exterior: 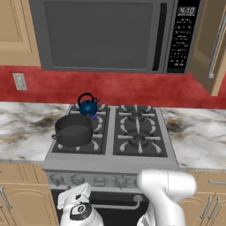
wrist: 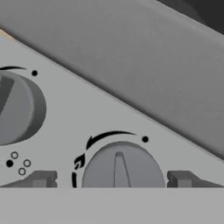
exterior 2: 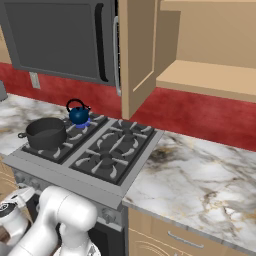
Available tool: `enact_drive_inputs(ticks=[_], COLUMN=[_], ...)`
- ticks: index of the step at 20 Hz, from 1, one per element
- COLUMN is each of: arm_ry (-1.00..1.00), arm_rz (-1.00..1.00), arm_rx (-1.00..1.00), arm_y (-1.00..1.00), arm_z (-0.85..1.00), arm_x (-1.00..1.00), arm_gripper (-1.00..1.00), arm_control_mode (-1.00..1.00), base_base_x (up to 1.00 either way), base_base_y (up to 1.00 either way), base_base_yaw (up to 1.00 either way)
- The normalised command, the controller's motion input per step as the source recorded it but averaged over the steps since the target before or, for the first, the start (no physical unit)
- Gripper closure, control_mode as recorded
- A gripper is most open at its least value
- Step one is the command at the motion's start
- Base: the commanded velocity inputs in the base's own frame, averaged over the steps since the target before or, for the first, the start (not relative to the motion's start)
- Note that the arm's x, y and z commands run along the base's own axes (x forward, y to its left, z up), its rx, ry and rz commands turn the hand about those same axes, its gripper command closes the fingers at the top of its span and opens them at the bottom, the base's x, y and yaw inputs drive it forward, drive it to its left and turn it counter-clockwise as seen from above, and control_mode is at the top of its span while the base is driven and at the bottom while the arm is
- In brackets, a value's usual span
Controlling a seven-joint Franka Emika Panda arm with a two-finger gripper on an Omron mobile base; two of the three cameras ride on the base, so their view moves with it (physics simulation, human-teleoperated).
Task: Pick the kettle from the cabinet and place it on a stove burner. Then pick the pot from the counter and place it on another stove burner. Finally, turn both burners on.
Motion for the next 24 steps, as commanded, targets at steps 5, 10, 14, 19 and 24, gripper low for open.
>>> enact_drive_inputs(ticks=[5,10,14,19,24], arm_ry=[-0.11,-0.09,-0.08,-0.04,0.00], arm_rz=[0.00,0.00,0.00,0.00,0.01], arm_rx=[0.00,0.00,0.00,0.00,0.06], arm_y=[0.34,0.38,0.44,0.39,0.16], arm_z=[0.09,0.00,0.00,0.00,0.00], arm_x=[-0.33,-0.34,-0.17,0.02,0.18], arm_gripper=[-1.00,-1.00,-1.00,-1.00,-1.00], arm_control_mode=[-1.00,-1.00,-1.00,-1.00,-1.00], base_base_x=[0.00,0.00,0.00,0.00,0.00], base_base_y=[0.00,0.00,0.00,0.00,0.00], base_base_yaw=[0.00,0.00,0.00,0.00,0.00])
